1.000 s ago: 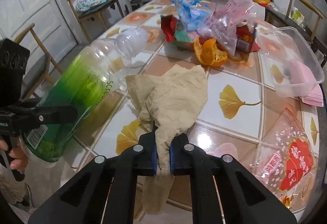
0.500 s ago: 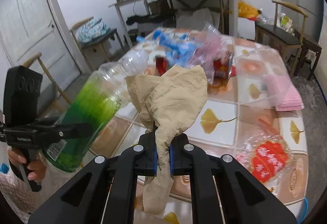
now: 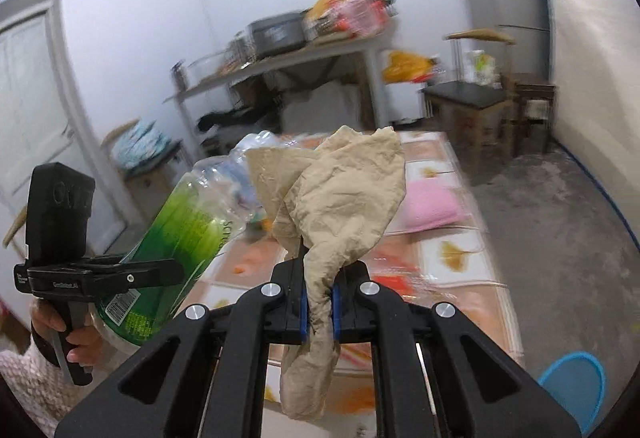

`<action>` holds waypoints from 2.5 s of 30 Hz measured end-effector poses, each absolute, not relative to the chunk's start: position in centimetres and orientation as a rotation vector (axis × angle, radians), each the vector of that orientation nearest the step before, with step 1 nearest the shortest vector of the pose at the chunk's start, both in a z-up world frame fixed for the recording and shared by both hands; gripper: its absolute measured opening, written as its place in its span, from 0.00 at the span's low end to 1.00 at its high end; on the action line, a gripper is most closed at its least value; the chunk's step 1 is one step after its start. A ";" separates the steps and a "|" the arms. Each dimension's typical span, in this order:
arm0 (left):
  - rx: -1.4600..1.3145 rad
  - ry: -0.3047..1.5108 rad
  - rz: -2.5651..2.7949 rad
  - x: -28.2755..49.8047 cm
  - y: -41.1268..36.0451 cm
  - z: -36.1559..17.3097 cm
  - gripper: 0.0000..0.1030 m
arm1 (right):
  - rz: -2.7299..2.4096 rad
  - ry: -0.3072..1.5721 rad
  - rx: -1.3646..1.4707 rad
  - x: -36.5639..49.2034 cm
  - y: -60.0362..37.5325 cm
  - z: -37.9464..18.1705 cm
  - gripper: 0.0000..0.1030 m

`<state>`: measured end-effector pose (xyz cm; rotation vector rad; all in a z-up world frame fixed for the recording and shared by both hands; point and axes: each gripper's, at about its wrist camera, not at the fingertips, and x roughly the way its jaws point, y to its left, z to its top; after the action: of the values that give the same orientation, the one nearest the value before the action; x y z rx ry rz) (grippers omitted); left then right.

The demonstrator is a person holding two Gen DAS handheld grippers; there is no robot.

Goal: Collect trash
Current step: 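Carry bottle and paper bag over the wastebasket and open both tools to drop them, then return to the table and grasp the red-printed snack bag with the right tool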

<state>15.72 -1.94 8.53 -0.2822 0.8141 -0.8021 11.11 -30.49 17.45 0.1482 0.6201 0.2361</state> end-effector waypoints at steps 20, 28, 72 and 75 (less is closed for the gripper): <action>-0.021 1.225 -1.377 11.7 -39.4 -0.3 0.55 | -0.485 0.734 0.666 -7.3 -59.7 2.7 0.08; 0.132 1.416 -1.257 11.5 -50.2 -11.8 0.55 | -0.520 0.839 0.874 -6.1 -65.6 -7.7 0.08; -0.071 0.993 -1.135 10.2 -27.2 -0.5 0.85 | -0.352 0.631 0.708 -3.5 -59.5 -1.7 0.58; -0.093 0.913 -1.053 10.7 -21.5 1.4 0.85 | -0.218 0.625 0.675 -0.9 -56.1 0.7 0.63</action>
<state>10.72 -21.49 1.38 -0.0927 0.9129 -1.0534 -0.87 -56.07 0.71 0.6748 0.6250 -0.2183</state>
